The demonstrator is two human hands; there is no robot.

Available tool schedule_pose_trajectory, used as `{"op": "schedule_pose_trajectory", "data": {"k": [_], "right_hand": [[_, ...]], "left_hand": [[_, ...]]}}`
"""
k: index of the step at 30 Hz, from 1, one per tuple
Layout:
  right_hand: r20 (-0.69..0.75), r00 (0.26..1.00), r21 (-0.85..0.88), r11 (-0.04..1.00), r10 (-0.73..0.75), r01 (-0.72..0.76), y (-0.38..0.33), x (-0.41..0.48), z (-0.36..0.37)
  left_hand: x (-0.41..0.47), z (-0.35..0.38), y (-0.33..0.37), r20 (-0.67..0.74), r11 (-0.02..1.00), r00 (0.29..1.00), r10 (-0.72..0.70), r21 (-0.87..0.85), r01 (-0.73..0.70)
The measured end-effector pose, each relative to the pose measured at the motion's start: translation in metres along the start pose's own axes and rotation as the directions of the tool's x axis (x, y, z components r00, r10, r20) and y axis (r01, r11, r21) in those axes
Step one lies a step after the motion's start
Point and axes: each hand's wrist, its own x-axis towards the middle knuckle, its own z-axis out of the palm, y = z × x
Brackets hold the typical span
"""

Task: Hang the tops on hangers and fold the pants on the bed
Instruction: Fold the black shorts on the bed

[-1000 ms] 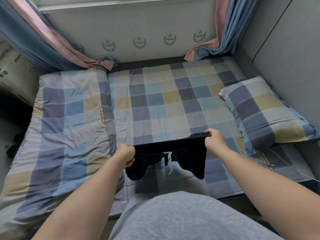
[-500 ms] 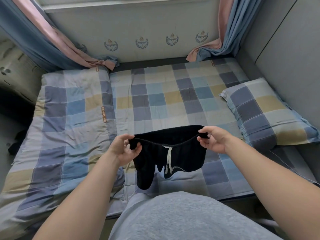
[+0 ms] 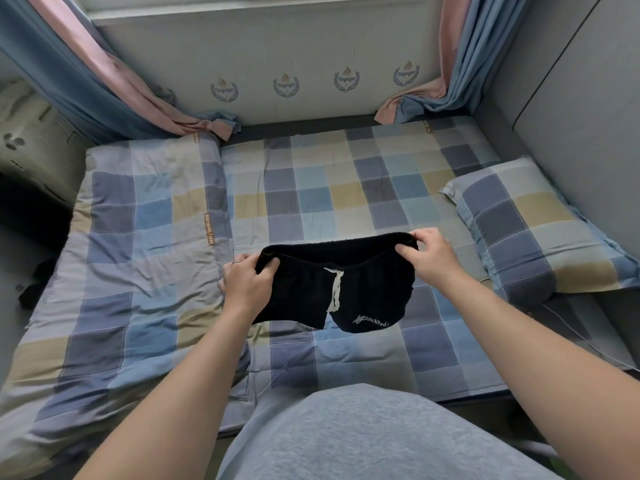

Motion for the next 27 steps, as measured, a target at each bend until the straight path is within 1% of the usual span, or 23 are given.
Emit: {"op": "schedule_pose_trajectory", "data": {"k": [1, 2, 3, 4, 5, 6, 7, 8, 10, 11, 12, 13, 14, 16, 18, 19, 21, 24, 26, 27], "right_hand": [[0.009, 1.000, -0.006, 1.000, -0.014, 0.014, -0.001, -0.001, -0.002], [0.037, 0.999, 0.045, 0.999, -0.025, 0.023, -0.002, -0.003, -0.003], [0.067, 0.997, 0.101, 0.995, -0.034, 0.027, -0.004, -0.004, -0.003], [0.074, 0.996, 0.134, 0.990, -0.045, 0.035, -0.005, -0.006, -0.003], [0.070, 0.996, 0.132, 0.990, -0.058, 0.049, -0.005, -0.007, -0.004], [0.064, 0.996, 0.118, 0.991, -0.069, 0.062, -0.007, -0.008, -0.004], [0.061, 0.995, 0.107, 0.992, -0.078, 0.071, -0.009, -0.010, -0.003], [0.063, 0.995, 0.112, 0.991, -0.081, 0.074, -0.011, -0.010, -0.003], [0.064, 0.995, 0.155, 0.986, -0.078, 0.068, -0.017, -0.012, -0.001], [0.065, 0.996, 0.190, 0.980, -0.068, 0.055, -0.021, -0.013, 0.000], [0.081, 0.995, 0.238, 0.971, -0.057, 0.037, -0.025, -0.014, 0.001], [0.114, 0.992, 0.294, 0.956, -0.046, 0.011, -0.030, -0.017, 0.002], [0.159, 0.986, 0.347, 0.938, -0.041, -0.017, -0.036, -0.020, 0.002], [0.260, 0.964, 0.422, 0.905, -0.058, -0.060, -0.048, -0.028, 0.004], [0.327, 0.938, 0.467, 0.882, -0.113, -0.056, -0.062, -0.036, 0.005], [0.346, 0.927, 0.484, 0.874, -0.147, -0.042, -0.068, -0.040, 0.005], [0.379, 0.900, 0.503, 0.865, -0.217, -0.003, -0.080, -0.045, 0.003], [0.411, 0.863, 0.489, 0.870, -0.293, 0.063, -0.088, -0.051, -0.004], [0.427, 0.841, 0.465, 0.878, -0.333, 0.112, -0.089, -0.054, -0.010], [0.438, 0.827, 0.456, 0.880, -0.353, 0.135, -0.089, -0.055, -0.012]], "left_hand": [[0.000, 0.000, 0.000, -0.026, 0.999, 1.000, -0.010, 0.052, 0.012], [0.001, -0.001, 0.000, -0.013, 1.000, 1.000, -0.015, 0.026, 0.015], [0.001, -0.003, 0.001, 0.021, 0.996, 1.000, -0.020, -0.090, 0.022], [0.000, -0.005, 0.004, 0.070, 0.963, 0.997, -0.043, -0.261, 0.060], [-0.001, -0.007, 0.007, 0.123, 0.901, 0.989, -0.082, -0.416, 0.126], [-0.001, -0.008, 0.011, 0.162, 0.837, 0.978, -0.134, -0.510, 0.200], [-0.001, -0.008, 0.015, 0.194, 0.783, 0.960, -0.203, -0.556, 0.278], [-0.001, -0.008, 0.019, 0.234, 0.724, 0.931, -0.280, -0.585, 0.365], [-0.002, -0.007, 0.027, 0.349, 0.567, 0.837, -0.421, -0.619, 0.543], [-0.003, -0.007, 0.030, 0.410, 0.494, 0.791, -0.454, -0.623, 0.606], [-0.004, -0.008, 0.032, 0.455, 0.449, 0.764, -0.458, -0.624, 0.640], [-0.005, -0.008, 0.036, 0.481, 0.433, 0.758, -0.439, -0.626, 0.648], [-0.008, -0.008, 0.040, 0.491, 0.441, 0.772, -0.405, -0.635, 0.635], [-0.015, -0.007, 0.052, 0.480, 0.472, 0.825, -0.299, -0.677, 0.564], [-0.027, -0.009, 0.068, 0.475, 0.494, 0.866, -0.157, -0.721, 0.485], [-0.032, -0.010, 0.076, 0.484, 0.510, 0.871, -0.083, -0.730, 0.455], [-0.042, -0.015, 0.090, 0.509, 0.561, 0.859, 0.055, -0.727, 0.396], [-0.046, -0.018, 0.098, 0.538, 0.666, 0.812, 0.226, -0.694, 0.274], [-0.049, -0.015, 0.098, 0.538, 0.735, 0.792, 0.290, -0.655, 0.175], [-0.051, -0.011, 0.097, 0.524, 0.759, 0.796, 0.302, -0.637, 0.131]]}}
